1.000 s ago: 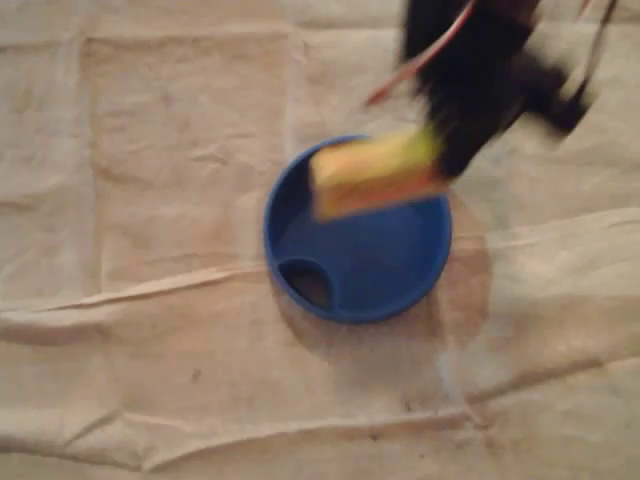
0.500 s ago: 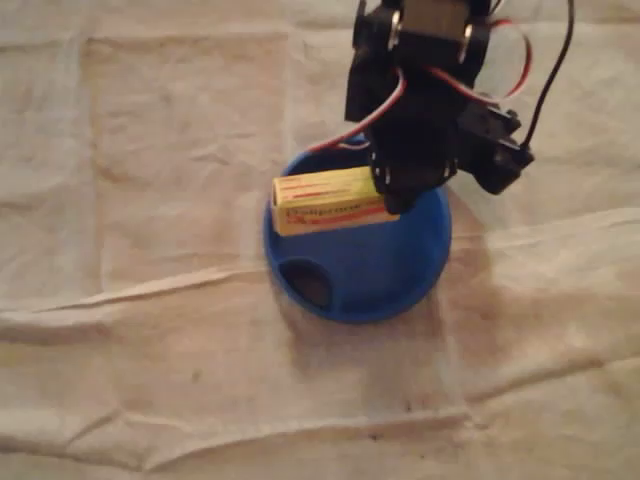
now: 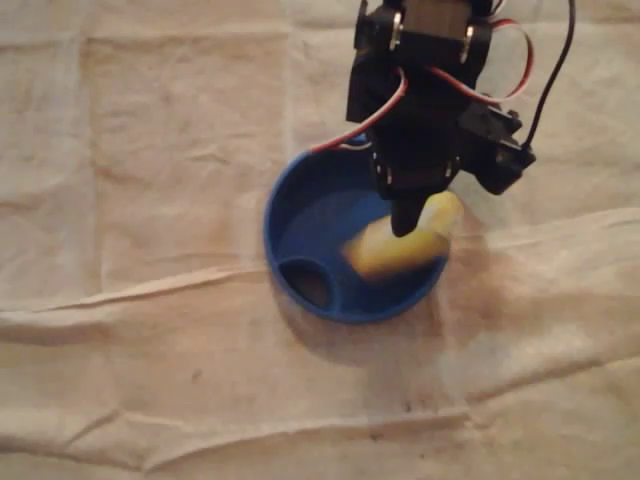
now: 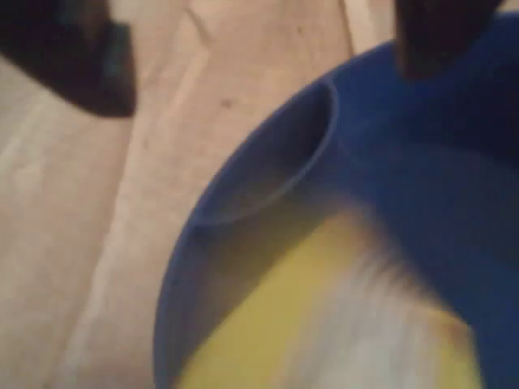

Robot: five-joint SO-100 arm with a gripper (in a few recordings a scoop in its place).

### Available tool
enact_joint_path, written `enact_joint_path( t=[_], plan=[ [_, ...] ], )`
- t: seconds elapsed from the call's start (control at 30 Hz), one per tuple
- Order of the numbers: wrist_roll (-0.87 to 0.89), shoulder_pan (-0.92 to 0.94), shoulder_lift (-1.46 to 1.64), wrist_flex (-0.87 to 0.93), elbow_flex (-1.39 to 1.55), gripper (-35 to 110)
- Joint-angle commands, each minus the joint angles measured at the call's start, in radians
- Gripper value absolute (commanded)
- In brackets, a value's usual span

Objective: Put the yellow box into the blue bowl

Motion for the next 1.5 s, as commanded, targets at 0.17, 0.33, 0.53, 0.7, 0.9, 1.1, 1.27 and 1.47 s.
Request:
enact_joint_path(
  t=[0.17, 0.33, 0.53, 0.7, 0.9, 1.1, 1.27, 1.47],
  plan=[
    [-0.086, 0.015, 0.1, -0.006, -0.058, 10],
    [-0.091, 0.014, 0.193, 0.017, -0.058, 2],
    [-0.083, 0.011, 0.261, 0.133, -0.064, 0],
    [-0.08, 0.012, 0.345, 0.227, -0.069, 0],
    [-0.08, -0.002, 0.555, 0.281, -0.057, 0],
    [-0.08, -0.003, 0.721, 0.281, 0.031, 0],
    [-0.08, -0.003, 0.928, 0.281, 0.23, 0],
    [-0.083, -0.005, 1.255, 0.276, 0.552, 0]
  ],
)
